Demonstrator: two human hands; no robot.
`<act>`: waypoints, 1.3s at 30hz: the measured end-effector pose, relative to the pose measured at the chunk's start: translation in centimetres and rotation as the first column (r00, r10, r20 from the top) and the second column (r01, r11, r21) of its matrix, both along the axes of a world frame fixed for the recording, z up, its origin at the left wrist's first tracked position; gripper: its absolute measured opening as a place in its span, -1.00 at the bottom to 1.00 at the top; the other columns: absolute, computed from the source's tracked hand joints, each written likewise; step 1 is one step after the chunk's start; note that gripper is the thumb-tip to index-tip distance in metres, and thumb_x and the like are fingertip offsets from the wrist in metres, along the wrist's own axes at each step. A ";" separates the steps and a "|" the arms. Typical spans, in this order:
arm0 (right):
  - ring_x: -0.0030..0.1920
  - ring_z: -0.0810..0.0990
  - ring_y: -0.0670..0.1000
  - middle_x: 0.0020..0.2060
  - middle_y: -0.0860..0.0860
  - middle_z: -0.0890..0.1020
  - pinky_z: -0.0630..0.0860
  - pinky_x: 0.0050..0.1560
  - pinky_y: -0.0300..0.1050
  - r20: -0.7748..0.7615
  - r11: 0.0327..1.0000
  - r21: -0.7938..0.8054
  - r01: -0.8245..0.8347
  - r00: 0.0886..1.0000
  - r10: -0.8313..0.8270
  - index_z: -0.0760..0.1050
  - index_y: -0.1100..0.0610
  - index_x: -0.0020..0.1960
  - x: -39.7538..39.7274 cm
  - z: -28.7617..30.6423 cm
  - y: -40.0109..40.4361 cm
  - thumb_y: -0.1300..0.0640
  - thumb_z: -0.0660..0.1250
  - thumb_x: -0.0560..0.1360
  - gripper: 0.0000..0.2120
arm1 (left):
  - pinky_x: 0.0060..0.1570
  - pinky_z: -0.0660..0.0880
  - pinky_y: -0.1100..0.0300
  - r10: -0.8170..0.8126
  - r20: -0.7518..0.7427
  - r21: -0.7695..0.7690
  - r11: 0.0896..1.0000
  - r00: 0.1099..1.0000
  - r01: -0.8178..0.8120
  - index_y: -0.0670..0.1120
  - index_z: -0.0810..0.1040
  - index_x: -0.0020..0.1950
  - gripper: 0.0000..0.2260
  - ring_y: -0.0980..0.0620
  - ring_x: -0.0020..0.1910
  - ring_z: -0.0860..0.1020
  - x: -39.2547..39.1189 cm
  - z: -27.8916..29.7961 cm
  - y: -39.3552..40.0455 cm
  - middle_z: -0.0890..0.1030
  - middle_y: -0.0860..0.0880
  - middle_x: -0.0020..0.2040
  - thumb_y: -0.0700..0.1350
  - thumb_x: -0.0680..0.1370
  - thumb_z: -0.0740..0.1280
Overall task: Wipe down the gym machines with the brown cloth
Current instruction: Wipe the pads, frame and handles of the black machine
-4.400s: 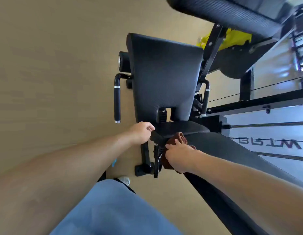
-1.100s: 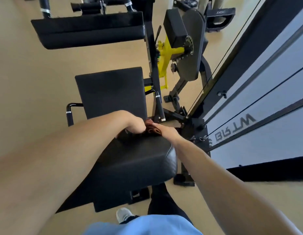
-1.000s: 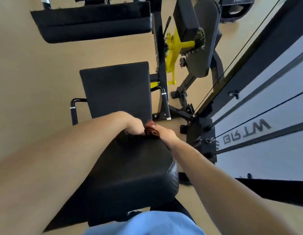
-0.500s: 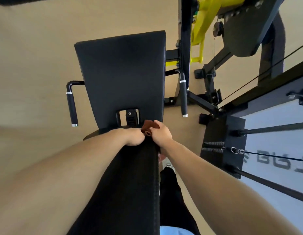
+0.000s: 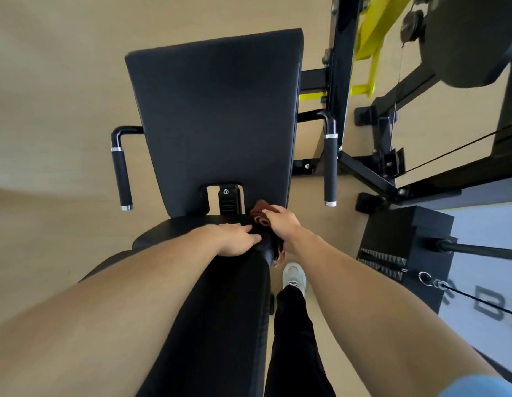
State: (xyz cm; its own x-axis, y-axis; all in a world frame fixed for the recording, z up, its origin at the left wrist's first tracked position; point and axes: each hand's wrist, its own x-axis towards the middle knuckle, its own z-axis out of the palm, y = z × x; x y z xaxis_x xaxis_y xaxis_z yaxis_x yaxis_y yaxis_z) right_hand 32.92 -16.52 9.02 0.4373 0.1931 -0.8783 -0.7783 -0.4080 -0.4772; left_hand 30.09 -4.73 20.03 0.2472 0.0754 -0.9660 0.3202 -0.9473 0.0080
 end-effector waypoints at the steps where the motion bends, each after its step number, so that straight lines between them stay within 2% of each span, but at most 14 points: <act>1: 0.13 0.61 0.05 0.09 0.01 0.63 0.53 0.16 -0.10 -0.001 1.000 -0.002 0.007 1.000 -0.007 0.52 0.11 0.40 0.0 -0.5 0.2 0.07 0.26 0.66 -0.66 | 0.55 -0.07 0.00 -0.006 0.003 -0.003 1.000 1.000 0.006 0.04 0.00 0.65 -0.45 -0.11 0.63 -0.01 0.0 -0.1 0.0 0.01 -0.05 0.66 0.22 0.69 -0.06; 3: 0.04 0.59 0.03 0.00 -0.02 0.63 0.45 -0.05 -0.21 0.039 0.999 -0.020 -0.041 0.998 0.042 0.54 0.13 0.25 0.0 0.1 0.2 0.15 0.18 0.68 -0.77 | 0.54 -0.07 -0.01 -0.032 -0.004 -0.034 0.999 0.999 0.032 0.06 -0.01 0.65 -0.49 -0.12 0.62 -0.02 0.1 0.1 0.0 -0.01 -0.04 0.66 0.17 0.71 -0.10; 4: 0.04 0.60 0.05 0.04 0.00 0.65 0.45 -0.07 -0.21 0.035 0.998 -0.018 -0.061 0.997 0.062 0.54 0.14 0.29 -0.3 0.7 0.1 0.17 0.16 0.68 -0.73 | 0.54 -0.06 -0.02 -0.026 -0.008 -0.053 0.998 1.000 0.025 0.07 0.00 0.64 -0.51 -0.13 0.62 0.00 0.1 0.3 0.0 0.01 -0.04 0.65 0.16 0.72 -0.10; 7: 0.18 0.63 0.15 0.22 0.08 0.64 0.57 0.20 0.00 0.046 0.994 0.029 -0.108 0.993 0.106 0.45 0.00 0.42 -3.0 3.4 -1.4 0.08 0.16 0.67 -0.66 | 0.56 0.00 -0.06 -0.002 -0.002 -0.105 0.994 1.000 0.002 0.14 0.06 0.63 -0.50 -0.14 0.60 0.09 0.1 0.0 0.7 0.12 -0.07 0.64 0.20 0.69 -0.05; 10: 0.30 0.56 0.13 0.31 0.03 0.58 0.47 0.39 0.14 0.018 0.994 0.011 -0.106 0.994 0.106 0.36 -0.03 0.52 -4.1 3.9 -2.1 -0.06 0.16 0.66 -0.56 | 0.56 0.03 -0.03 0.040 -0.031 -0.107 0.993 0.999 -0.043 0.16 0.08 0.63 -0.46 -0.10 0.60 0.10 0.4 -0.3 1.1 0.13 -0.05 0.64 0.24 0.65 0.03; 13: 0.28 0.57 0.14 0.31 0.07 0.59 0.47 0.38 0.10 0.046 0.992 -0.032 -0.124 0.991 0.126 0.45 0.03 0.47 -2.0 2.1 -0.8 -0.03 0.20 0.65 -0.58 | 0.54 0.07 0.02 0.058 -0.025 -0.100 0.993 0.998 -0.061 0.09 0.13 0.63 -0.45 -0.10 0.59 0.16 0.9 -0.5 0.9 0.17 -0.06 0.62 0.24 0.66 0.04; 17: 0.19 0.60 0.06 0.19 0.03 0.65 0.51 0.24 -0.08 0.037 0.958 -0.010 -0.286 0.957 0.287 0.60 0.06 0.32 1.7 -2.6 0.8 -0.03 0.22 0.65 -0.67 | 0.54 -0.08 0.02 0.113 -0.048 -0.049 0.992 0.992 -0.115 0.09 0.02 0.65 -0.39 -0.07 0.63 -0.01 0.8 -1.2 0.9 0.03 -0.01 0.65 0.27 0.66 0.05; 19: 0.29 0.56 0.17 0.26 0.14 0.61 0.50 0.32 0.04 0.043 0.909 -0.099 -0.405 0.911 0.411 0.56 0.08 0.34 2.5 -4.5 1.3 -0.12 0.20 0.61 -0.57 | 0.54 -0.10 0.03 0.142 -0.055 -0.027 0.989 0.988 -0.144 0.05 -0.01 0.65 -0.34 -0.06 0.63 -0.04 0.9 -1.2 1.0 0.00 -0.01 0.66 0.30 0.64 0.06; 21: 0.32 0.51 0.24 0.30 0.23 0.54 0.47 0.32 0.06 0.112 0.839 -0.179 -0.515 0.836 0.537 0.47 0.19 0.39 2.8 -4.4 1.4 -0.04 0.18 0.67 -0.58 | 0.55 -0.08 0.02 0.143 -0.037 -0.005 0.990 0.989 -0.144 0.00 -0.04 0.66 -0.28 -0.09 0.63 -0.03 1.0 -1.4 1.0 -0.01 -0.04 0.66 0.34 0.62 0.06; 25: 0.20 0.58 0.16 0.20 0.13 0.60 0.45 0.14 -0.03 0.312 0.683 -0.207 -0.700 0.615 0.724 0.50 0.15 0.34 2.9 -1.4 2.3 0.05 0.20 0.69 -0.70 | 0.56 -0.02 -0.09 0.123 -0.042 0.048 0.992 0.992 -0.121 -0.01 -0.05 0.66 -0.11 -0.15 0.63 -0.03 0.0 -1.9 1.5 -0.03 -0.13 0.65 0.50 0.50 0.01; 29: 0.20 0.57 0.09 0.18 0.03 0.63 0.45 0.28 0.06 0.334 0.582 -0.090 -0.808 0.526 0.782 0.54 0.04 0.29 2.9 0.0 4.4 -0.04 0.20 0.68 -0.72 | 0.49 0.24 -0.07 0.162 -0.011 0.033 0.986 0.987 -0.161 0.05 0.16 0.62 -0.02 -0.15 0.50 0.32 -0.7 -1.1 2.8 0.30 -0.09 0.57 0.59 0.35 0.07; 31: 0.26 0.54 0.12 0.25 0.04 0.60 0.42 0.34 0.15 0.277 0.582 -0.097 -0.808 0.539 0.795 0.51 -0.03 0.35 2.9 0.5 4.5 -0.16 0.17 0.66 -0.64 | 0.48 0.25 -0.04 0.172 0.018 0.033 0.984 0.985 -0.172 0.00 0.21 0.61 -0.06 -0.11 0.50 0.33 -1.3 0.0 3.7 0.32 -0.08 0.56 0.56 0.39 0.11; 34: 0.28 0.53 0.13 0.28 0.03 0.57 0.42 0.34 0.13 0.237 0.561 -0.122 -0.819 0.525 0.818 0.48 -0.05 0.37 2.7 1.8 3.8 -0.26 0.19 0.62 -0.56 | 0.55 0.11 0.01 0.192 0.066 0.038 0.980 0.979 -0.194 -0.01 0.20 0.62 -0.26 -0.06 0.58 0.18 -3.0 2.5 6.0 0.21 -0.04 0.61 0.40 0.57 0.12; 39: 0.14 0.59 0.11 0.13 0.04 0.64 0.48 0.11 -0.02 0.383 0.599 -0.094 -0.795 0.526 0.759 0.56 0.05 0.18 0.7 6.1 2.5 -0.10 0.20 0.69 -0.72 | 0.54 0.11 -0.01 0.275 0.049 0.144 0.949 0.960 -0.279 -0.01 0.24 0.60 -0.35 -0.08 0.57 0.21 -7.1 6.9 11.2 0.24 -0.04 0.60 0.32 0.62 0.10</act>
State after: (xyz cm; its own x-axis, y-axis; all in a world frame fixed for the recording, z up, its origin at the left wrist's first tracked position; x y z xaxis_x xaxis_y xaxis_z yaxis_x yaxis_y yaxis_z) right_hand 33.67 -13.98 15.16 0.3407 0.6719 -0.6576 0.0582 -0.7132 -0.6985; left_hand 23.02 6.48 26.95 0.2233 0.2862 -0.9318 0.5719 -0.8126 -0.1125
